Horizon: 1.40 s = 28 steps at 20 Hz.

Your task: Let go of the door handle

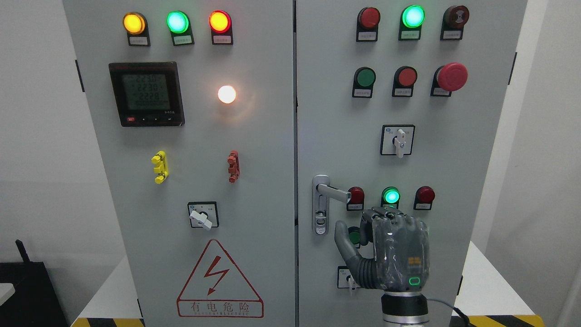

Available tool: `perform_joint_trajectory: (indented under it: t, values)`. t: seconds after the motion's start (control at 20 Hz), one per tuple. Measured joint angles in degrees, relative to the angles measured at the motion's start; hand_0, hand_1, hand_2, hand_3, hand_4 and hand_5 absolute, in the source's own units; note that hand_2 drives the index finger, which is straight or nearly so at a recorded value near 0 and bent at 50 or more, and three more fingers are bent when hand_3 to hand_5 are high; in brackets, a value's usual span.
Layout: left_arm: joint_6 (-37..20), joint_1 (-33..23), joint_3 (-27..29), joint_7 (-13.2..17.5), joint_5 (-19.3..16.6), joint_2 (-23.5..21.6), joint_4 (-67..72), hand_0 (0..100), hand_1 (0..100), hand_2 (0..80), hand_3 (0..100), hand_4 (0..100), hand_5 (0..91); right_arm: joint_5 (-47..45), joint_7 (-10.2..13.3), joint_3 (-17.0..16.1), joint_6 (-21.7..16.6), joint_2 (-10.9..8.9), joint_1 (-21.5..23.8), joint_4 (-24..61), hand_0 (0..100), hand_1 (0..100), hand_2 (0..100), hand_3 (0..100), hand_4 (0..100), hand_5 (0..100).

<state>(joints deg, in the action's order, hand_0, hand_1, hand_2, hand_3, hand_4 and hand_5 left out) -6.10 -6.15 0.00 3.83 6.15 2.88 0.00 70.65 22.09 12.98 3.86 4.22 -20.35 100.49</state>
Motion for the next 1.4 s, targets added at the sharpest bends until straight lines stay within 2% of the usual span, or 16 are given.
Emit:
perform_joint_trajectory:
  t: [0.1, 0.15, 0.25, 0.35, 0.4, 0.45, 0.55, 1.0, 1.4]
  values:
    - [0.0, 0.0, 0.0, 0.0, 0.0, 0.0, 0.0, 12, 39, 0.0, 0, 0, 0.0, -0.1, 0.7, -0.4, -1.5, -1.39, 1.4, 0.6, 48, 47, 31, 44, 33, 33]
    - [0.0, 0.0, 0.0, 0.0, 0.0, 0.0, 0.0, 12, 39, 0.0, 0, 0, 0.0, -0.1, 0.8, -0.7, -2.3, -1.97, 1.9, 0.9, 50, 44, 28, 38, 28, 28]
    - [0.0, 0.0, 0.0, 0.0, 0.0, 0.0, 0.0, 12, 39, 0.0, 0, 0, 0.0, -0.2, 0.8, -1.4, -3.8, -3.28, 2.8, 1.6, 51, 38, 14, 17, 8, 4]
    - [0.0, 0.0, 0.0, 0.0, 0.0, 0.0, 0.0, 12, 39, 0.0, 0, 0, 0.0, -0.4, 0.9, -2.0, -4.8, -4.48, 3.4, 2.1, 51, 32, 5, 8, 0, 0]
    - [0.0, 0.0, 0.0, 0.0, 0.0, 0.0, 0.0, 12, 39, 0.0, 0, 0, 0.0, -0.9, 0.9, -2.3, -5.2, -5.1, 3.6, 2.4, 49, 28, 1, 3, 0, 0]
    - [0.0, 0.0, 0.0, 0.0, 0.0, 0.0, 0.0, 12, 39, 0.0, 0, 0, 0.0, -1.6, 0.9, -2.6, -5.3, -5.71, 3.8, 2.7, 47, 26, 0, 1, 0, 0]
    - [0.0, 0.0, 0.0, 0.0, 0.0, 0.0, 0.0, 12, 39, 0.0, 0, 0, 0.0, -3.4, 0.9, -3.0, -5.6, -7.11, 4.1, 3.3, 40, 21, 0, 0, 0, 0]
    - [0.0, 0.0, 0.0, 0.0, 0.0, 0.0, 0.0, 12, 39, 0.0, 0, 0, 0.0, -9.4, 1.2, -4.9, -8.3, -12.32, 6.1, 6.0, 36, 21, 0, 0, 0, 0]
    - [0.0, 0.0, 0.0, 0.0, 0.0, 0.0, 0.0, 12, 39, 0.0, 0, 0, 0.0, -11.2, 1.4, -6.0, -9.3, -14.72, 8.4, 8.6, 36, 21, 0, 0, 0, 0]
